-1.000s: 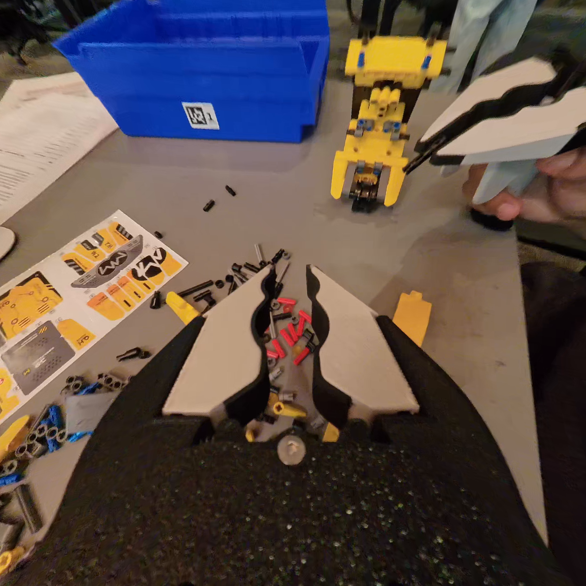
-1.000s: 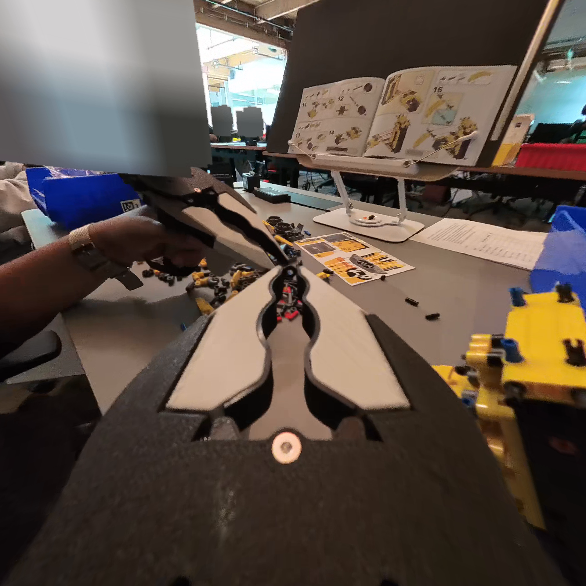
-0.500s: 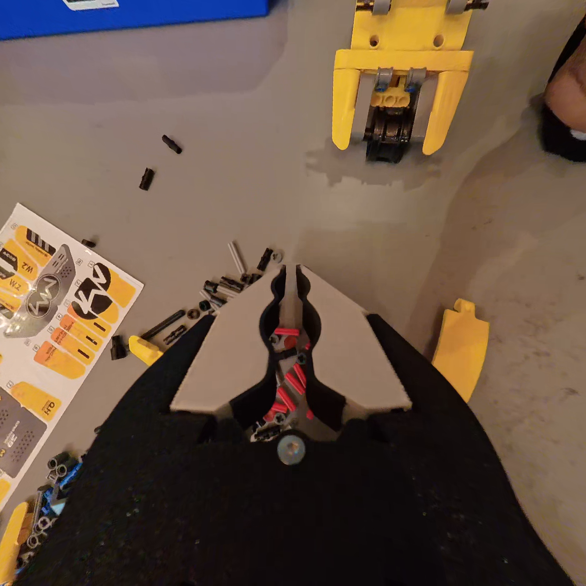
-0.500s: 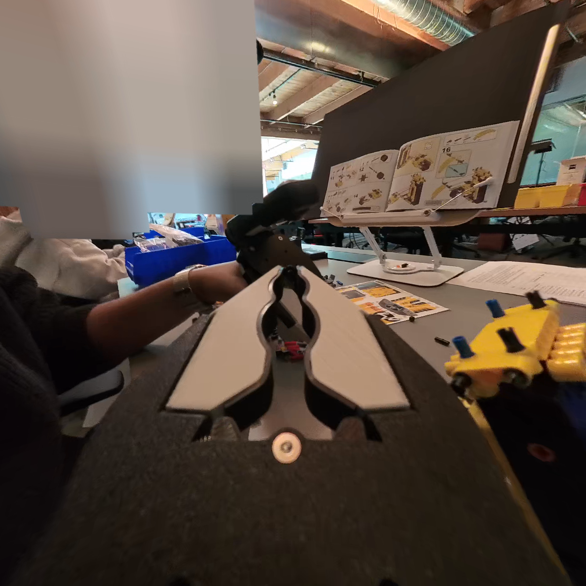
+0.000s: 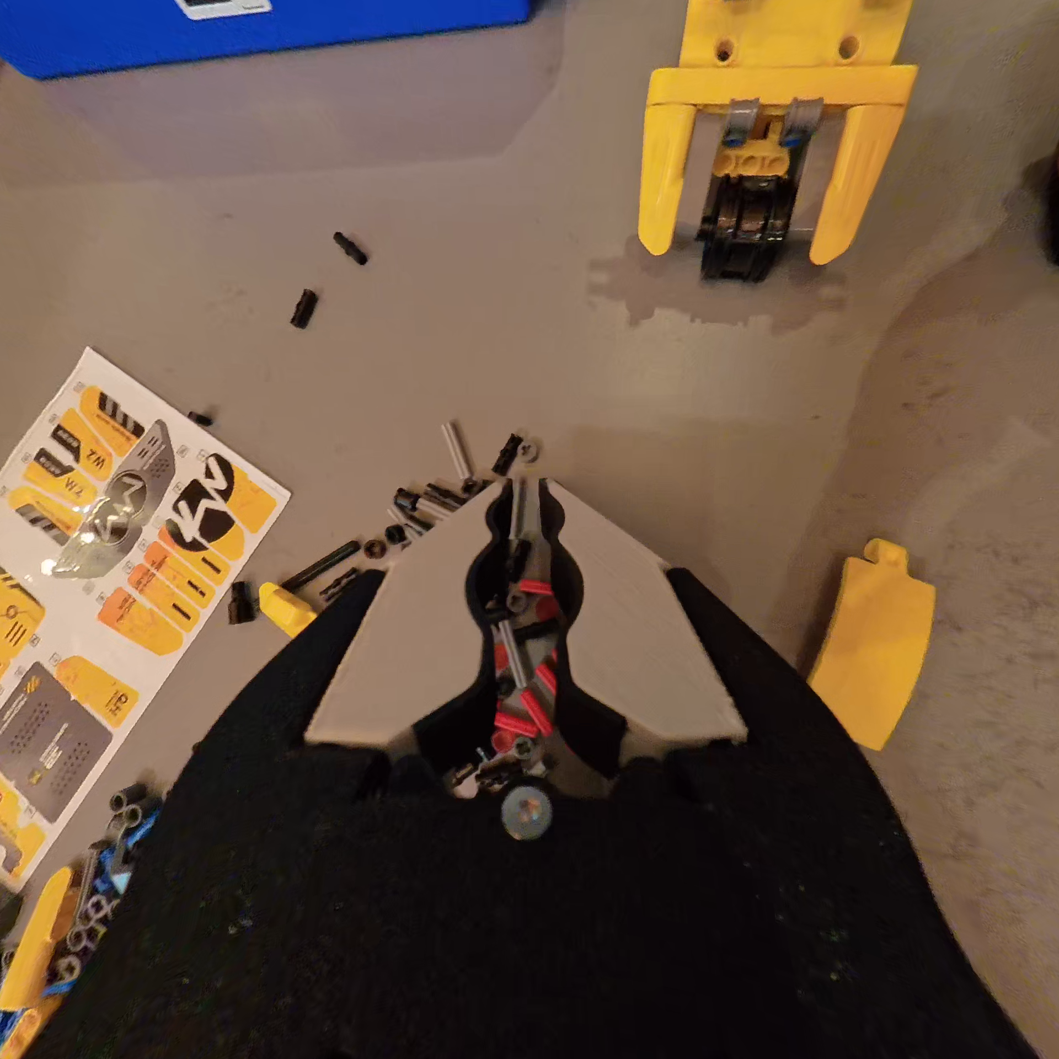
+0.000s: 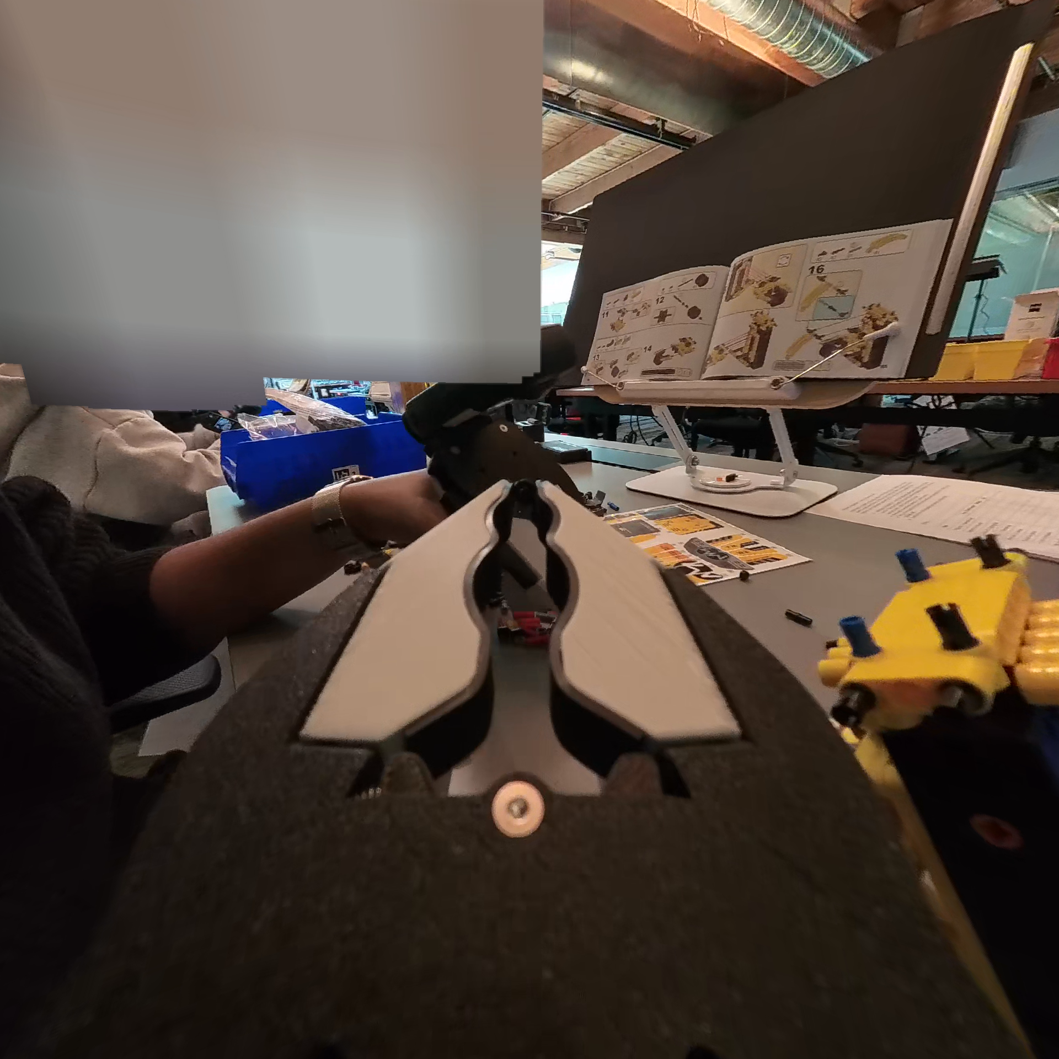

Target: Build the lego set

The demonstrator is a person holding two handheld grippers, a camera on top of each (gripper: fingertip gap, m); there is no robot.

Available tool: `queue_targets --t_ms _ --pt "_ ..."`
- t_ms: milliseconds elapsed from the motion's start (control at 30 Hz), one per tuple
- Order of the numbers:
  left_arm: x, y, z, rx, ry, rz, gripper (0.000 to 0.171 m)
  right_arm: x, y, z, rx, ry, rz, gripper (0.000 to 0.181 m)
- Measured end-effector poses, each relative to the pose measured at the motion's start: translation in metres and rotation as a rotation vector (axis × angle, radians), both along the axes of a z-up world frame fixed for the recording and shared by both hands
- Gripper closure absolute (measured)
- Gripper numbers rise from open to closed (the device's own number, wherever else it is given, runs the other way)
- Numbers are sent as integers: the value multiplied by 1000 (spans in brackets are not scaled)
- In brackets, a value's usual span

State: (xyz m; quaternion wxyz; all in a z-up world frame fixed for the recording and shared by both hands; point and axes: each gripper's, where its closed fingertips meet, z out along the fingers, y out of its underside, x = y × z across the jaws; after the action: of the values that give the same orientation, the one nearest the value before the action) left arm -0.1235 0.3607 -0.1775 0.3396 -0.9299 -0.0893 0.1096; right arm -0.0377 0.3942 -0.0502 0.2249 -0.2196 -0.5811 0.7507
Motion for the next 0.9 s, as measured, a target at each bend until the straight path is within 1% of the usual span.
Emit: queue_targets --t_ms 133,200,300,400,467,533,600,633,700,800,900 --pt "-3 -5 -8 -30 -16 26 162 0 3 2 -25 -5 6 176" --pt "-1 -4 -9 -17 -33 24 162 0 4 2 -32 -7 7 176" --pt "4 -5 -9 -19 -56 11 168 0 4 2 -32 -7 7 176" --pt "8 -7 -6 -22 -17 -21 168 0 3 2 -30 -11 12 176" --pt "19 -1 7 44 39 -110 168 0 3 2 -41 -20 19 176" --pt "30 9 32 165 109 -179 168 -1 3 2 -63 -41 34 176" --pt "52 17 60 304 149 -283 168 -2 4 2 -87 -68 52 176" --pt "60 20 73 366 166 -314 168 -3 5 2 -98 -78 60 176" --pt "78 20 92 456 145 -376 168 -2 5 3 -113 -85 82 176" --pt "91 17 111 547 139 -422 168 4 1 2 -107 -87 133 176" --pt "101 9 109 547 60 -486 168 7 -6 0 -71 -83 155 176"
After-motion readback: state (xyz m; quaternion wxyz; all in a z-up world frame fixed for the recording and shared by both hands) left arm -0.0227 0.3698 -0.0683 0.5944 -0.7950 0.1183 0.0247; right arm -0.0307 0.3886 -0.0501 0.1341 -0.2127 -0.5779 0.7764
